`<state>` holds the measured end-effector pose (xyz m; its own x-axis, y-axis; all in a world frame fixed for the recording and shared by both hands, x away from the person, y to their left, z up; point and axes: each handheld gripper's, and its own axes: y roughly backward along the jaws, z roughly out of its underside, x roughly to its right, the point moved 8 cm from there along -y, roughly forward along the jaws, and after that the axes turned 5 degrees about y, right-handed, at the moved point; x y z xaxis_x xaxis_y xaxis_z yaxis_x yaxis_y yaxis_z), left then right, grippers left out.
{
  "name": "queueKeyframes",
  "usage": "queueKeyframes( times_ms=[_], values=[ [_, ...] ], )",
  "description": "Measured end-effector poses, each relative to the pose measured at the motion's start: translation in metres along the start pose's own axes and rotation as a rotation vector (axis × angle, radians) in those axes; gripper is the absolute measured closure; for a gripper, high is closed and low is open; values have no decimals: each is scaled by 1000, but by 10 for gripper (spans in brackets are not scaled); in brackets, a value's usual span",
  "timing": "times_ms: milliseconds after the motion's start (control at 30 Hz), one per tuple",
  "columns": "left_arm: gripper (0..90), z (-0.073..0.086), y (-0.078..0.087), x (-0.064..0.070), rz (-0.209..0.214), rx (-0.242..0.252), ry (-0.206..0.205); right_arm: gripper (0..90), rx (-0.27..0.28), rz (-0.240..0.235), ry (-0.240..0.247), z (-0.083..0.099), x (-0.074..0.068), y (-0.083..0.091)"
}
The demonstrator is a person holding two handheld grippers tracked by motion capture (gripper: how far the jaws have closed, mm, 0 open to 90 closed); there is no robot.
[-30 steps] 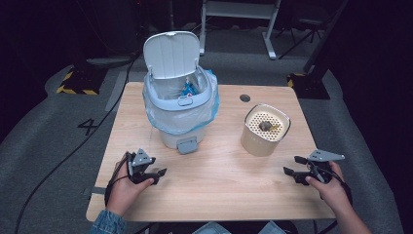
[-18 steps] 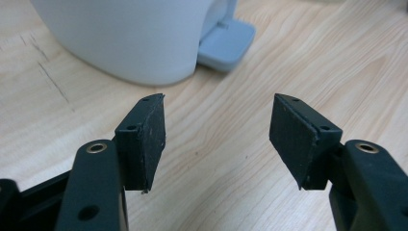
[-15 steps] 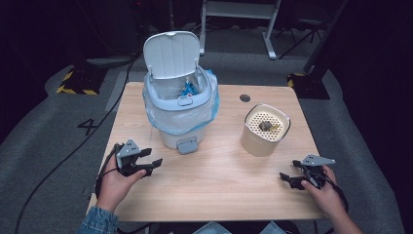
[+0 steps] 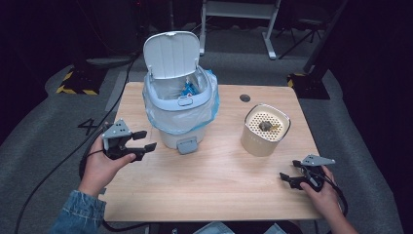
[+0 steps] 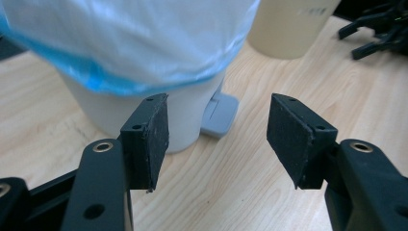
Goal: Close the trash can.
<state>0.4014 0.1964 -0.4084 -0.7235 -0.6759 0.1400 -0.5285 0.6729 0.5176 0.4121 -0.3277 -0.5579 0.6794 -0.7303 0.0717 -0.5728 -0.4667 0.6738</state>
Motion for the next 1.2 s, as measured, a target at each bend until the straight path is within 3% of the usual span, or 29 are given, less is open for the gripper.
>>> queueKeyframes(
  times_ms=[67,267,467,633,833,1200],
  values=[
    [411,-9,6,0,41,14,-6,173,0,0,0,0,0,0],
    [422,-32,17,-6,104,54,-18,173,0,0,0,0,0,0],
    [426,-52,23,-15,105,83,-18,173,0,0,0,0,0,0],
    [434,-69,24,-16,151,95,-20,172,0,-1,0,0,0,0],
    [432,-95,26,-21,136,107,-14,173,0,-1,0,0,0,0],
    [451,-146,31,-46,88,182,24,173,0,-1,0,0,0,0]
  ],
)
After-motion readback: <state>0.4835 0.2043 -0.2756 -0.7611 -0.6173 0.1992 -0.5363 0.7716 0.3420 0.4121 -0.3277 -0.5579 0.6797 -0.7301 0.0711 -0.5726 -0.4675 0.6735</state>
